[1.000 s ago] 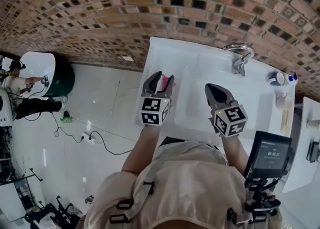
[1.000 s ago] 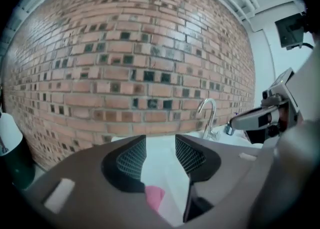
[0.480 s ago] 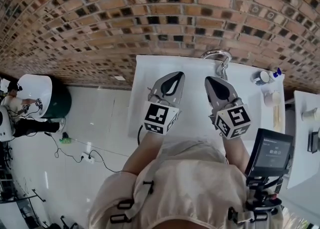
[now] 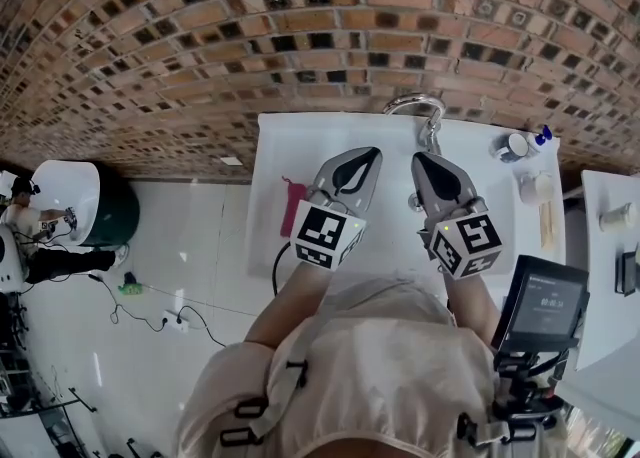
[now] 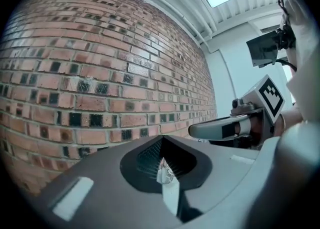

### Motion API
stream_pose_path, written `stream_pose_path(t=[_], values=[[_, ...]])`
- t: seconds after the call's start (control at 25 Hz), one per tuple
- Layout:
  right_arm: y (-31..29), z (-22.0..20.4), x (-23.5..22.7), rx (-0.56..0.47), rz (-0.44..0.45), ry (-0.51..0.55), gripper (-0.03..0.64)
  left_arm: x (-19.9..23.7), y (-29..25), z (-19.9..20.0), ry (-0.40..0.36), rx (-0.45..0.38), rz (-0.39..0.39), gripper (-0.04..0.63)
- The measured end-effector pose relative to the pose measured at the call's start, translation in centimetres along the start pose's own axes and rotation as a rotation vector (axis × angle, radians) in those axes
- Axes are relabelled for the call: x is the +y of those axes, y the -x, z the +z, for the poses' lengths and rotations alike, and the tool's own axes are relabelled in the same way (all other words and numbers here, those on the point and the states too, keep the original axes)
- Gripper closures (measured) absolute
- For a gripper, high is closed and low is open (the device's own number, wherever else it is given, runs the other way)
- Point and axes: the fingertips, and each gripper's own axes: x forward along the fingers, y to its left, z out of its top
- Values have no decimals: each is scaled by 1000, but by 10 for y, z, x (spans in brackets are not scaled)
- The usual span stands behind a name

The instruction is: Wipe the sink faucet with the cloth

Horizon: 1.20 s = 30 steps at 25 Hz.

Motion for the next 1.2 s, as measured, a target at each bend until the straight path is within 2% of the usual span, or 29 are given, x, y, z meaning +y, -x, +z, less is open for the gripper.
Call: stream_pose_path(t=[0.12, 0.48, 0.96, 1.2], values=[[0, 7, 2, -20, 15, 11, 624, 5, 1, 2, -14, -3, 30, 594], [-2, 4, 13, -7, 60, 44, 624, 9, 4, -6, 9, 9, 52, 594], [-4, 2, 18, 0, 71, 57, 624, 6, 7, 3, 5, -29, 32, 594], [-4, 0, 13, 3, 57, 115, 624, 3, 0, 6, 2, -48, 16, 594]])
